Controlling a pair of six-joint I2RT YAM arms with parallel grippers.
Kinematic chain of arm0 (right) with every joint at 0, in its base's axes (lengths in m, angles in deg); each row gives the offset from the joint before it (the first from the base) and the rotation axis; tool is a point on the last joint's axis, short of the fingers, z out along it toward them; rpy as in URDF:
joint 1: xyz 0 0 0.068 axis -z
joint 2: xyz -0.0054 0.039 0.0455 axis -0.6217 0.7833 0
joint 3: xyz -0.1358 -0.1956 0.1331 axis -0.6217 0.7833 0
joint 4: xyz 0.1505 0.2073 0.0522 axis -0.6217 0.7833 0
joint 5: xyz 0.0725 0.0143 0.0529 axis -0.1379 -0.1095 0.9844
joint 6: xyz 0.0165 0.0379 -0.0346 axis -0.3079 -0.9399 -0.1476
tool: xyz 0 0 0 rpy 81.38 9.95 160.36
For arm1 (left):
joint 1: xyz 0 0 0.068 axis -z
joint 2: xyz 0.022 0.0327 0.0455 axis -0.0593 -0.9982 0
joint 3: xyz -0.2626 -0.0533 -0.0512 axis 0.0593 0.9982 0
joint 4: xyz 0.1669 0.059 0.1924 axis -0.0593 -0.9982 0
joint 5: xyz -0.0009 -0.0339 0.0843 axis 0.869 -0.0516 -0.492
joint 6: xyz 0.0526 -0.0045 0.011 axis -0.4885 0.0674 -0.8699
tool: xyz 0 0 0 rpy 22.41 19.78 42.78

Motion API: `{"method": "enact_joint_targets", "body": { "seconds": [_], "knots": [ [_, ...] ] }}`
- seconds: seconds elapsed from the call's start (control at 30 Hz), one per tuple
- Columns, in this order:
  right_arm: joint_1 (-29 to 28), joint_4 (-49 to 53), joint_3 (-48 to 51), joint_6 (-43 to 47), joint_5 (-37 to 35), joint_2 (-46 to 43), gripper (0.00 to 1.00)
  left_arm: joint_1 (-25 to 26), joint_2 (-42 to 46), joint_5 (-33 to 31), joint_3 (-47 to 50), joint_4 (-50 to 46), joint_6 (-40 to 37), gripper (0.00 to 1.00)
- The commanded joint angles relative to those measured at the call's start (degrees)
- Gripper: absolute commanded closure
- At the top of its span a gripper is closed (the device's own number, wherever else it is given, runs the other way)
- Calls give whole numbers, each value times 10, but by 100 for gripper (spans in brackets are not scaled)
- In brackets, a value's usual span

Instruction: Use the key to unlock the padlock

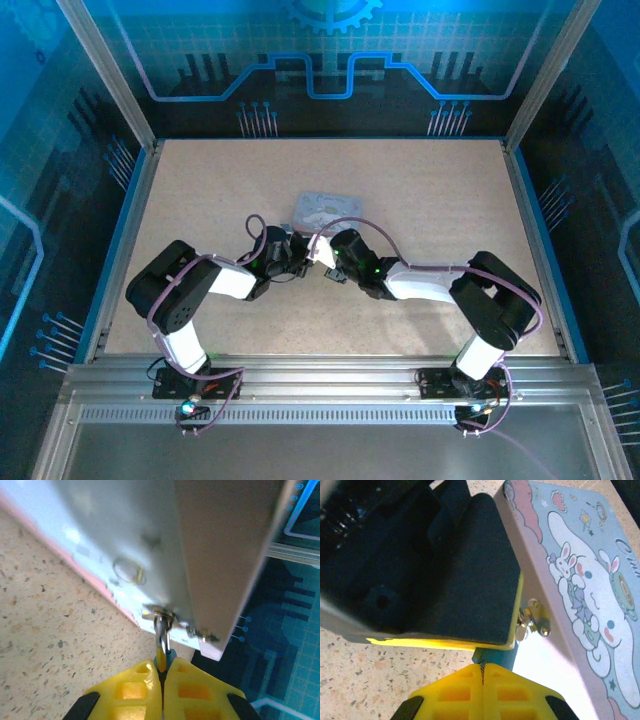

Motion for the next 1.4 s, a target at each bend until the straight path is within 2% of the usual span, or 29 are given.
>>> {"method": "enact_joint_targets", "body": {
  "seconds": [0.0, 0.3, 0.5, 0.7, 0.93, 1.17, 1.37],
  "knots": [
    [-6, -35, -5, -61, 21, 19, 100, 7, 14, 20, 1, 31, -1, 100],
    [10, -77, 25, -115, 73, 34, 100, 8, -3, 20, -1, 30, -7, 100],
    [21, -82, 33, -139, 92, 41, 100, 7, 16, 12, -4, -15, -39, 74],
    [32, -83, 43, -162, 107, 38, 100, -8, 75, 0, -2, -97, -84, 54],
    [46, -96, 54, -197, 135, 21, 100, -46, 163, -8, 6, -212, -144, 45],
    [74, -107, 68, -267, 184, 16, 100, -105, 239, -19, -14, -353, -238, 38],
    [104, -115, 79, -341, 219, 16, 100, -149, 258, -31, -53, -441, -318, 29]
  ]
}}
